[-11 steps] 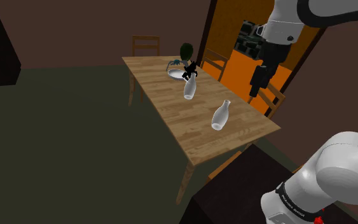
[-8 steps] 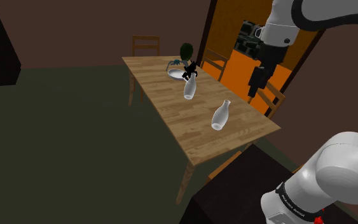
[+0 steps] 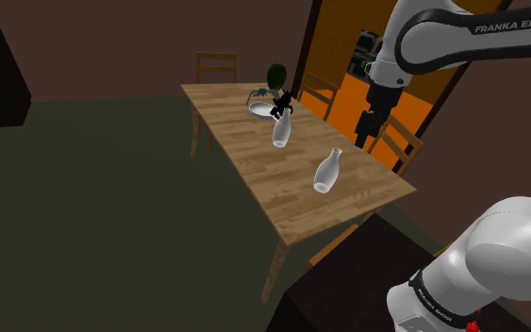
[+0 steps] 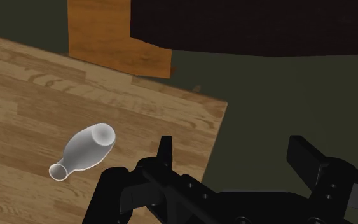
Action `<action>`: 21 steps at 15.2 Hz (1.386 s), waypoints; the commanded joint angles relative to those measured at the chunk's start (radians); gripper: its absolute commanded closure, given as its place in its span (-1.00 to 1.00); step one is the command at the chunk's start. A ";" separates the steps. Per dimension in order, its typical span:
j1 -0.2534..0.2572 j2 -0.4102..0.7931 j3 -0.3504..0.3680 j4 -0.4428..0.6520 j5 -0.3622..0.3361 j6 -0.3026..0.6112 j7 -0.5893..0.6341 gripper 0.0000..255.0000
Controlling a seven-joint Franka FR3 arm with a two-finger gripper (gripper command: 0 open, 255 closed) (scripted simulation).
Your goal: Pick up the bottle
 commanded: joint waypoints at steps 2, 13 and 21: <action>-0.022 0.082 -0.052 0.010 -0.023 0.083 -0.053 -1.00; -0.067 0.460 -0.198 0.148 0.011 0.348 -0.242 -1.00; -0.124 0.770 -0.240 0.346 0.146 0.458 -0.415 -1.00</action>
